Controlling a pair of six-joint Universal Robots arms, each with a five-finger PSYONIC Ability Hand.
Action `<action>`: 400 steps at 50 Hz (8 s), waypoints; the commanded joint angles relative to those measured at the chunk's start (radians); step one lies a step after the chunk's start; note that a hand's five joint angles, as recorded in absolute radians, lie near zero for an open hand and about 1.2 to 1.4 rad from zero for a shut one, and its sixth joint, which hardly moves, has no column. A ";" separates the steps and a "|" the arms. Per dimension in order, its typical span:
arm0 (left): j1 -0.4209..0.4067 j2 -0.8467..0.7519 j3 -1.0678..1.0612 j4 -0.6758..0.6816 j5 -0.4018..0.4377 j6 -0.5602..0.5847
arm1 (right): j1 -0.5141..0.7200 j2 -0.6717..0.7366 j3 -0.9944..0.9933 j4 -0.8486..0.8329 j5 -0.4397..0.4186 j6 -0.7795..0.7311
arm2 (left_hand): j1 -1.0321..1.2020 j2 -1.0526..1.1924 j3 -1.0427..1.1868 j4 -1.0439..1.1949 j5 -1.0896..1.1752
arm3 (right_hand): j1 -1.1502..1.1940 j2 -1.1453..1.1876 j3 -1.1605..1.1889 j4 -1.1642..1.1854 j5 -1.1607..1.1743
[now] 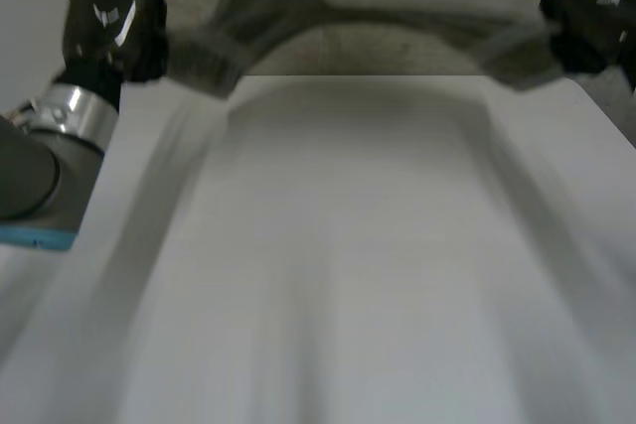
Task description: Fold the towel.
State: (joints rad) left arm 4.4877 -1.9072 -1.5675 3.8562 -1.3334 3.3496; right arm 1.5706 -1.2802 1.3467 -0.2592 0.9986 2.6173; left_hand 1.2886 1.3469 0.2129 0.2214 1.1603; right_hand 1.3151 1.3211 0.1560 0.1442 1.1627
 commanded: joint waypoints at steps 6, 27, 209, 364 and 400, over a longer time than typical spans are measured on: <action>0.042 -0.124 -0.172 -0.066 0.039 0.109 | -0.092 0.111 0.314 0.009 -0.182 -0.230 | 0.108 0.049 -0.038 -0.047 0.061 | 0.081 0.075 0.018 0.030 0.059; 0.056 0.225 -0.310 -0.532 0.200 0.217 | -0.374 -0.111 0.376 0.607 -0.385 -0.707 | 0.108 0.049 -0.038 -0.047 0.061 | 0.081 0.075 0.018 0.030 0.059; -0.033 -0.067 -0.148 -0.451 -0.079 0.182 | -0.331 0.089 -0.020 0.219 0.071 -0.220 | -1.107 -1.166 -0.038 -0.047 -1.154 | 0.081 0.075 0.018 0.030 0.059; -0.297 -0.067 0.006 -0.399 -0.092 -0.127 | 0.387 0.107 0.149 0.018 0.107 0.241 | -1.110 -1.169 -0.038 -0.047 -1.157 | -1.315 -1.321 0.018 0.030 -1.163; -0.515 -0.377 0.182 -0.254 -0.248 -0.265 | 0.103 0.120 0.559 -0.075 0.103 0.244 | -1.104 -1.163 -0.038 -0.047 -1.151 | -0.667 -0.673 0.018 0.030 -0.690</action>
State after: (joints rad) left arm 3.9956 -2.2740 -1.3924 3.5937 -1.5798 3.0883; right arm 1.6697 -1.1913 1.8969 -0.2924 1.1001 2.8594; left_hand 0.2768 0.2375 0.2128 0.2214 0.0521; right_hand 0.4910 0.4889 0.1580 0.1442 0.3273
